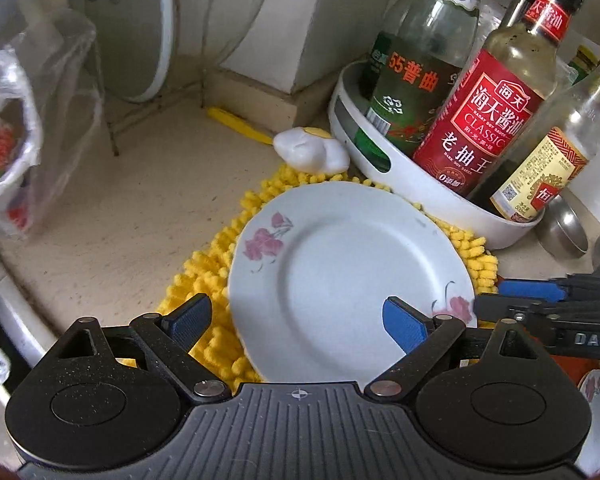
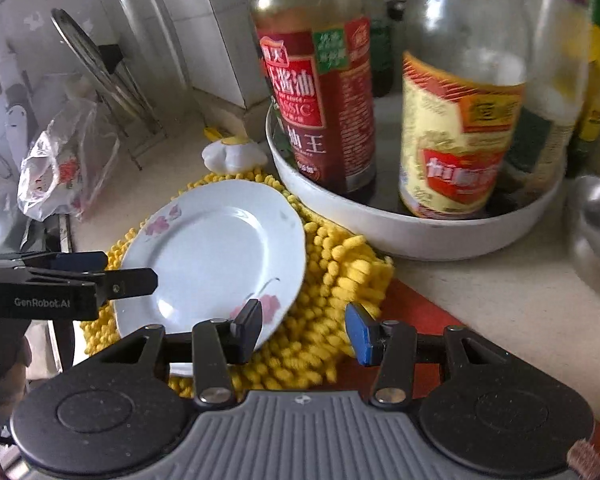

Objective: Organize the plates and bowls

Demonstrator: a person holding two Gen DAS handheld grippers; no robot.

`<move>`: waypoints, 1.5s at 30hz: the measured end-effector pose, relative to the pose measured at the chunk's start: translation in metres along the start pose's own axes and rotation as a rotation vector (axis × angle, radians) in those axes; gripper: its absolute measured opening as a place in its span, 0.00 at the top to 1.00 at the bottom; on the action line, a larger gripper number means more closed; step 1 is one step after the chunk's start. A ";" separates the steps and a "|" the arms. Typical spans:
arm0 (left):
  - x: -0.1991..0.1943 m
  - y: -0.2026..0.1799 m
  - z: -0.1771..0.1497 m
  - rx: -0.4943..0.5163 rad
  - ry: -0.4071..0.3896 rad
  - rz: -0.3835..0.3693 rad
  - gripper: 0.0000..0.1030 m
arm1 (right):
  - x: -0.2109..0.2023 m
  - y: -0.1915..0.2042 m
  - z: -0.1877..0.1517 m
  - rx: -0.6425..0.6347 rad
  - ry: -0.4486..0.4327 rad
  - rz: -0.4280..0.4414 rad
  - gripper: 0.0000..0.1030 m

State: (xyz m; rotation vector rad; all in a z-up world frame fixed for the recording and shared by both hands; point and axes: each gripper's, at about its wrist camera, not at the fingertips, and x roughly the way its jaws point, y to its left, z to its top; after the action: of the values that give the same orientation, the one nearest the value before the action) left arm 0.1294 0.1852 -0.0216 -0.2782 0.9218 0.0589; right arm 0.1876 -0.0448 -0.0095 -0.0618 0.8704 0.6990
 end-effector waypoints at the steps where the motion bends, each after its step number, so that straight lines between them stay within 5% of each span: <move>1: 0.003 -0.001 0.001 0.006 0.004 -0.008 0.08 | 0.004 0.001 0.002 -0.003 0.004 0.002 0.59; 24: 0.029 -0.006 0.005 0.067 0.045 -0.030 0.03 | 0.039 0.003 0.013 0.021 0.067 0.144 0.60; 45: 0.005 -0.025 -0.007 0.093 0.024 -0.019 0.09 | 0.009 0.004 0.004 0.039 0.057 0.113 0.66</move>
State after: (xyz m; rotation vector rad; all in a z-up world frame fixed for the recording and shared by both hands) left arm 0.1313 0.1590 -0.0244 -0.2016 0.9425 -0.0043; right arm 0.1918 -0.0362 -0.0123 0.0023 0.9476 0.7886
